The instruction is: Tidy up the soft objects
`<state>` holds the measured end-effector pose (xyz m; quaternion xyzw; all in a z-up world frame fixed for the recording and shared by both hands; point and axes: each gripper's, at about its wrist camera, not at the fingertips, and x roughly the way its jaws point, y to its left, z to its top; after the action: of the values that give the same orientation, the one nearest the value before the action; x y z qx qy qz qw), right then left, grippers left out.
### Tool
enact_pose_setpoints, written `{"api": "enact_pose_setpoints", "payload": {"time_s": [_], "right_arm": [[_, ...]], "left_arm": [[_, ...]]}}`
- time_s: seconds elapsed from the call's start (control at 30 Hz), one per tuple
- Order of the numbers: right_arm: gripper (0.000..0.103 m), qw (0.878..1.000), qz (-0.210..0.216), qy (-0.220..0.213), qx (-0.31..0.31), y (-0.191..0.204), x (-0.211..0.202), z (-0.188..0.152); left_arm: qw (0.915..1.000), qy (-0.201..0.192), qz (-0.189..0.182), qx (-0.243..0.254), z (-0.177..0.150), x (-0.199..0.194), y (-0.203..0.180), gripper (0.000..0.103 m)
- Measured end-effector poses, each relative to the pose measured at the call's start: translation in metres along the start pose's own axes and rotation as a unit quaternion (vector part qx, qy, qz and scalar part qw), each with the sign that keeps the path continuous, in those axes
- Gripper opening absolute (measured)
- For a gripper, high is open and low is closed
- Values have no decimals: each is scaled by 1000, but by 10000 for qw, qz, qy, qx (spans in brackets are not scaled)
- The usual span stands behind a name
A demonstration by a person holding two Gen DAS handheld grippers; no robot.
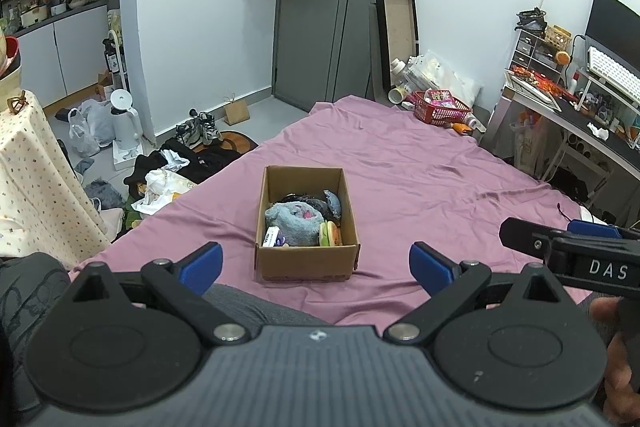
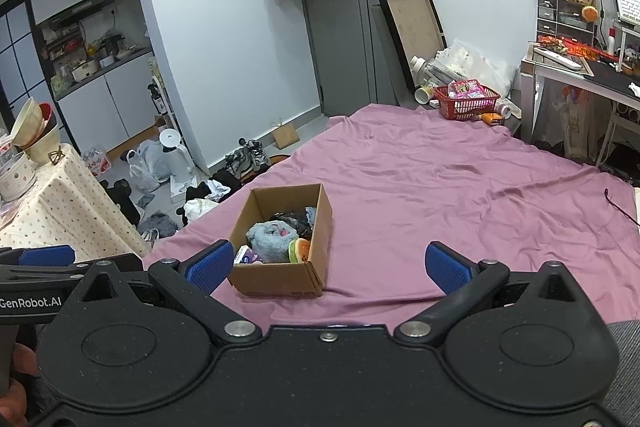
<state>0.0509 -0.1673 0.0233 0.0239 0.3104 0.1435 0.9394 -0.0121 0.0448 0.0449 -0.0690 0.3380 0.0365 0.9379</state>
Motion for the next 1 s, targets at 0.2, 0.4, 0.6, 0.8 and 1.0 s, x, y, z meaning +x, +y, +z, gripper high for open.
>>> {"api": "enact_pose_setpoints", "payload": {"time_s": [0.2, 0.4, 0.6, 0.8, 1.0], "right_arm": [[103, 10000, 13, 15, 1, -1, 1, 0], [103, 10000, 25, 12, -19, -2, 0, 0], [103, 10000, 24, 22, -4, -3, 1, -1], [103, 10000, 14, 18, -12, -2, 0, -1], [103, 10000, 10, 30, -16, -3, 1, -1]], "left_arm": [[10000, -7, -4, -1, 0, 0, 1, 99], [10000, -3, 7, -5, 0, 0, 0, 99], [10000, -15, 7, -3, 0, -1, 2, 99], [10000, -24, 11, 10, 1, -3, 2, 99], [10000, -16, 32, -6, 1, -4, 2, 99]]}}
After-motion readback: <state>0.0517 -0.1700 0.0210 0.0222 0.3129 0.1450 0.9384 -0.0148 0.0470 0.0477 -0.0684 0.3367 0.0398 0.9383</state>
